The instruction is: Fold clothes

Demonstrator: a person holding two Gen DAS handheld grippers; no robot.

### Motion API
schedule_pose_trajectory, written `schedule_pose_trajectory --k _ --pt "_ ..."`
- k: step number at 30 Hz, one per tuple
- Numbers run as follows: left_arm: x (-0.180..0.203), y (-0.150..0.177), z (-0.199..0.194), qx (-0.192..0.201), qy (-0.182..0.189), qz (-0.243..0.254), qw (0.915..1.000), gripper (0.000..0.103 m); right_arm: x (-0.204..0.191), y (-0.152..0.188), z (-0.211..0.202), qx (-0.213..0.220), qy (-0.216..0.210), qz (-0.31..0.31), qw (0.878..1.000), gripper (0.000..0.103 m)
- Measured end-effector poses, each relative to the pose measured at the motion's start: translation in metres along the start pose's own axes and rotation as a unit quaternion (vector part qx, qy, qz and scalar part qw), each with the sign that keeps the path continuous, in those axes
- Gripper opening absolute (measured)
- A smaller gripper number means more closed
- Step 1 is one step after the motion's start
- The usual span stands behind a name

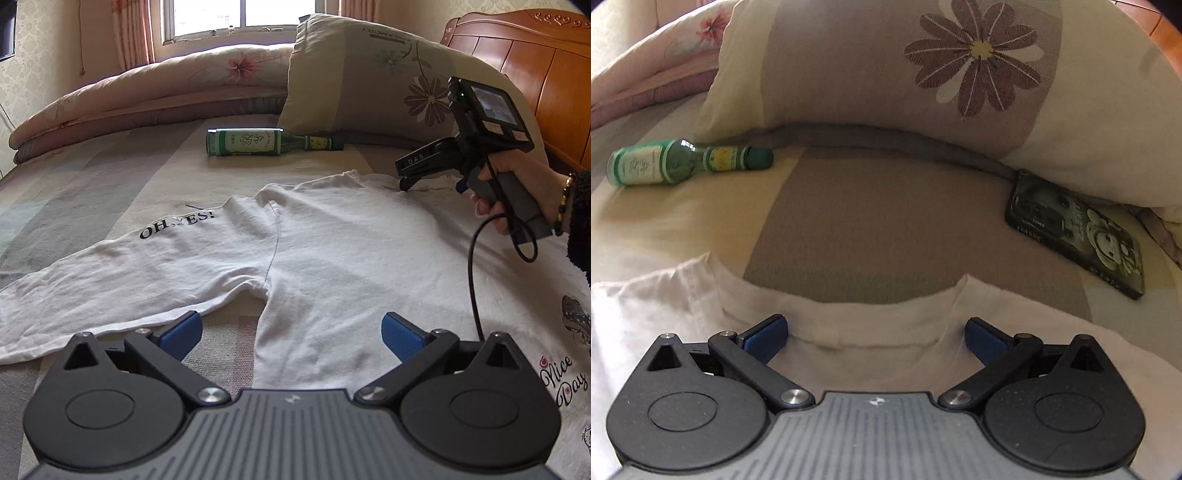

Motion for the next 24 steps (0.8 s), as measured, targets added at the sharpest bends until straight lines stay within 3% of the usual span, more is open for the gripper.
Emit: schedule_pose_trajectory --k 3,8,14,17,24 --pt "0.0 0.0 0.0 0.0 -0.001 -0.002 1.0 0.102 0.004 -0.01 0.001 0.003 0.004 0.015 1.0 0.103" --pt "-0.001 0.0 -0.004 0.003 0.004 -0.006 1.0 0.102 -0.003 -0.01 -0.04 0.006 -0.024 0.009 1.0 0.103" --pt "0.0 0.001 -0.005 0.003 0.004 -0.003 1.0 0.102 0.014 0.031 -0.037 -0.041 -0.002 0.013 0.999 0.103" --pt "0.0 0.0 -0.004 0.004 0.005 -0.006 1.0 0.102 0.016 0.022 -0.023 0.012 0.004 0.012 1.0 0.103" --pt "-0.007 -0.005 -0.008 0.007 0.002 -0.009 0.9999 0.102 -0.014 -0.002 -0.039 0.03 -0.056 0.024 0.998 0.103"
Point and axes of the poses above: each gripper's, at about its wrist camera, not at the fingertips, and z roughly the way its jaws point, x to its right, y to its underside, the point moved 10 cm from there along z, roughly the way its jaws point, and after that the axes turned 15 degrees about x, right-handed, at the moved point
